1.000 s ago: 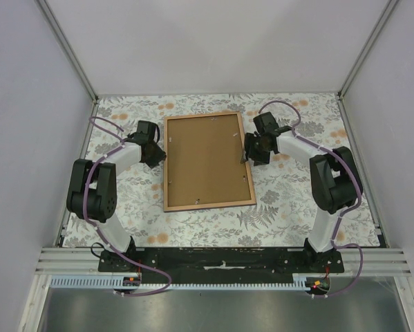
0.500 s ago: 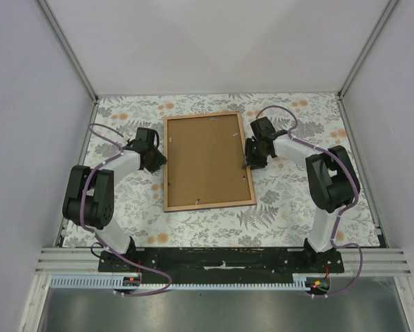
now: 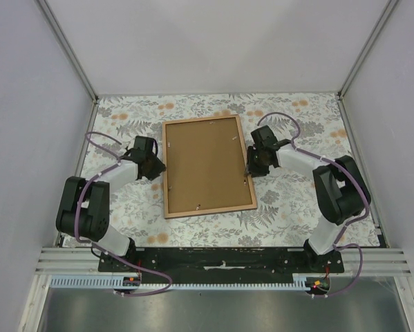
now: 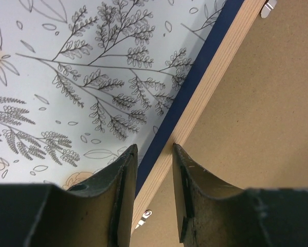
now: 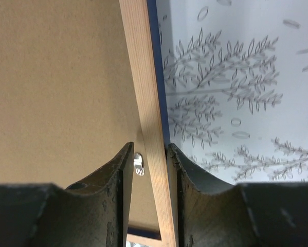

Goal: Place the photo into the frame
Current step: Position the photo frame at the center of the board, then press the fastener onto the backboard.

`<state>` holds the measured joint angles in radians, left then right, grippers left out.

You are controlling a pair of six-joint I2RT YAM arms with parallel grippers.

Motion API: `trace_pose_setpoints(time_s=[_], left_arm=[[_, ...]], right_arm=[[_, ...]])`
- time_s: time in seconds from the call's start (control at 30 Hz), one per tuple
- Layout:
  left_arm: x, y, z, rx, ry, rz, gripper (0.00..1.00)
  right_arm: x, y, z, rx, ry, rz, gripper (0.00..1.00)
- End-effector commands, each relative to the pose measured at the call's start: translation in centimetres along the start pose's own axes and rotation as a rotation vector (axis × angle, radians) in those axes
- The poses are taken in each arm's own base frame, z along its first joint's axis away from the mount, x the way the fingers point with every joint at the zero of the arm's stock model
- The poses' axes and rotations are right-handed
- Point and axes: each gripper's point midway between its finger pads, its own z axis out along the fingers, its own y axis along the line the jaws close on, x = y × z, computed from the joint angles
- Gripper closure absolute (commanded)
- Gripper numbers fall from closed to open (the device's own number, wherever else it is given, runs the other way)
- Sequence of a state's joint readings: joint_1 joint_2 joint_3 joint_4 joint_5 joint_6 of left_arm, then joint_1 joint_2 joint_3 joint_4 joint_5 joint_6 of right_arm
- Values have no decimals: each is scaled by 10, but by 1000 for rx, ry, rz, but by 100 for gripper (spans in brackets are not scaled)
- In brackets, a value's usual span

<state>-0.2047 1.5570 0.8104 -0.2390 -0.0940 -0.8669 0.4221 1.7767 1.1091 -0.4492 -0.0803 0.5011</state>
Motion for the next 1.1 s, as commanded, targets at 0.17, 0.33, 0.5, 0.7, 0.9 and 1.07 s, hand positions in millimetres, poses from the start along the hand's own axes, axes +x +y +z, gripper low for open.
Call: trace_pose_setpoints(time_s=[0.17,0.33,0.5,0.7,0.9,1.07], left_arm=[[32,25,-20,-32,74,50,60],[40,32,-29,-15,79,58,60],[38,33,-39,2,63,85,60],[30,26,-46,28,45,132,60],[33,22,-45,47,81,186,60],[33,22,-45,47,83,185,60]], right_arm=[[31,6,-26,-15,-57,-3,62],[56,12,-31,-33,-57,-6,61],[60,9,-44,-21,-104,-3,52],[40,5,-44,57,-143,-42,45],[31,7,-25,99,-115,-73,42],[28,10,-23,112,-111,-77,41]])
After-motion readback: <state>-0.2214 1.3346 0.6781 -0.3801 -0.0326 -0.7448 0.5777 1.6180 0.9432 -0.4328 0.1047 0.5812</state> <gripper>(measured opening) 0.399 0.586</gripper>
